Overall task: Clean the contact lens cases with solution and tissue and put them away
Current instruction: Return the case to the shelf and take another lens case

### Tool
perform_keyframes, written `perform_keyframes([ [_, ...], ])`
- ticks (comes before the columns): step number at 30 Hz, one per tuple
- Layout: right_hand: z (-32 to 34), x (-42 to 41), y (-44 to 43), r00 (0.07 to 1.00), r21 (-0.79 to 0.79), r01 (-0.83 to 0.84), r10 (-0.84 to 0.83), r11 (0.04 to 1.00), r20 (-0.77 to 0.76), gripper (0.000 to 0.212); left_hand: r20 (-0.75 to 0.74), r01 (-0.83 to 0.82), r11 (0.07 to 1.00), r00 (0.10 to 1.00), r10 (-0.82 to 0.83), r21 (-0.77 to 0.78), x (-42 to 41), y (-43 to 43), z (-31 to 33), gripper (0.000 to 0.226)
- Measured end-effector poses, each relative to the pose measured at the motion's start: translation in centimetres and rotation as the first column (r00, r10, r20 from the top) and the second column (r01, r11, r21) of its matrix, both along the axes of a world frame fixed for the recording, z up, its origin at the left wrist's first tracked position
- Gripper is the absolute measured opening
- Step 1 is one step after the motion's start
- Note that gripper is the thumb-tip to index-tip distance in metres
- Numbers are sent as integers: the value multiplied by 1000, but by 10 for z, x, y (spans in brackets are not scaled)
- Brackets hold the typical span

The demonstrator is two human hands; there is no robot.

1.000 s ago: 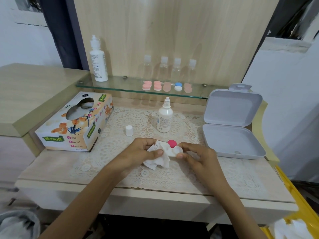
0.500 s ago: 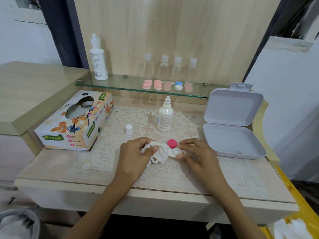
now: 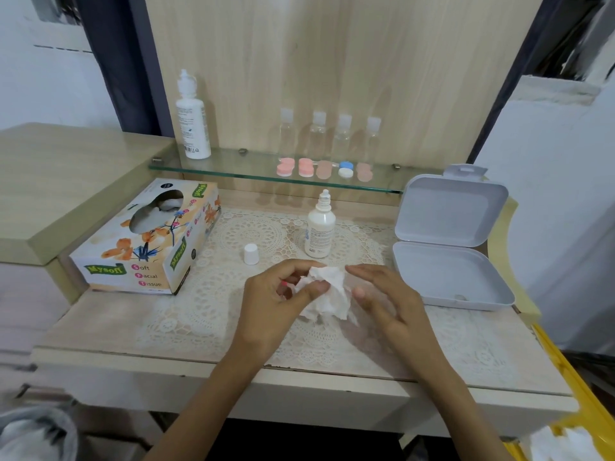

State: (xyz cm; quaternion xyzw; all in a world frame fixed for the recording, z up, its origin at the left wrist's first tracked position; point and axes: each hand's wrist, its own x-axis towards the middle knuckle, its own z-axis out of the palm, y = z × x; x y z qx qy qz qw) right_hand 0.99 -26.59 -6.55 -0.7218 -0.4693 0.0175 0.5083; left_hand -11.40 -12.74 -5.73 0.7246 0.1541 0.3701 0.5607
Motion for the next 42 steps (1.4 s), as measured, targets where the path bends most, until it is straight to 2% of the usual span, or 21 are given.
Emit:
perform_keyframes([
  [4, 7, -6, -3, 983, 52, -84, 91, 995, -157, 43, -4, 36, 999, 999, -36, 4, 2, -6, 4, 25],
  [8, 5, -10, 2, 976, 147, -71, 99, 987, -195, 23, -36, 102, 992, 994, -99, 72, 2, -11, 6, 26],
  [11, 4, -4, -1, 959, 199, -14, 70, 980, -274, 6, -114, 92, 970, 991, -68, 225, -1, -3, 2, 28],
  [13, 4, 0, -5, 952, 206, 36, 30, 978, -305, 6, -203, 52, 919, 979, 31, 390, -3, 8, -3, 28],
  [16, 6, 4, -6, 974, 174, 113, -74, 978, -216, 17, -321, 69, 827, 937, 138, 558, -7, 22, -8, 39],
  [20, 7, 9, -4, 987, 107, 153, -148, 982, -57, 17, -372, 123, 780, 916, 148, 613, -7, 26, -10, 58],
  [24, 7, 8, 8, 983, 48, 88, -95, 995, 155, 14, -360, 144, 738, 922, 142, 660, -3, 26, -12, 49],
  [28, 1, 8, 14, 926, -121, 19, 28, 992, 377, 7, -339, 125, 745, 930, 142, 655, -3, 27, -12, 42],
  [32, 2, 3, 9, 900, -212, 80, 21, 974, 435, 30, -337, 110, 731, 926, 171, 673, -1, 27, -11, 42],
  [42, 8, 3, 17, 914, -327, 149, -3, 933, 405, 12, -353, 103, 741, 916, 189, 664, 1, 28, -10, 31],
])
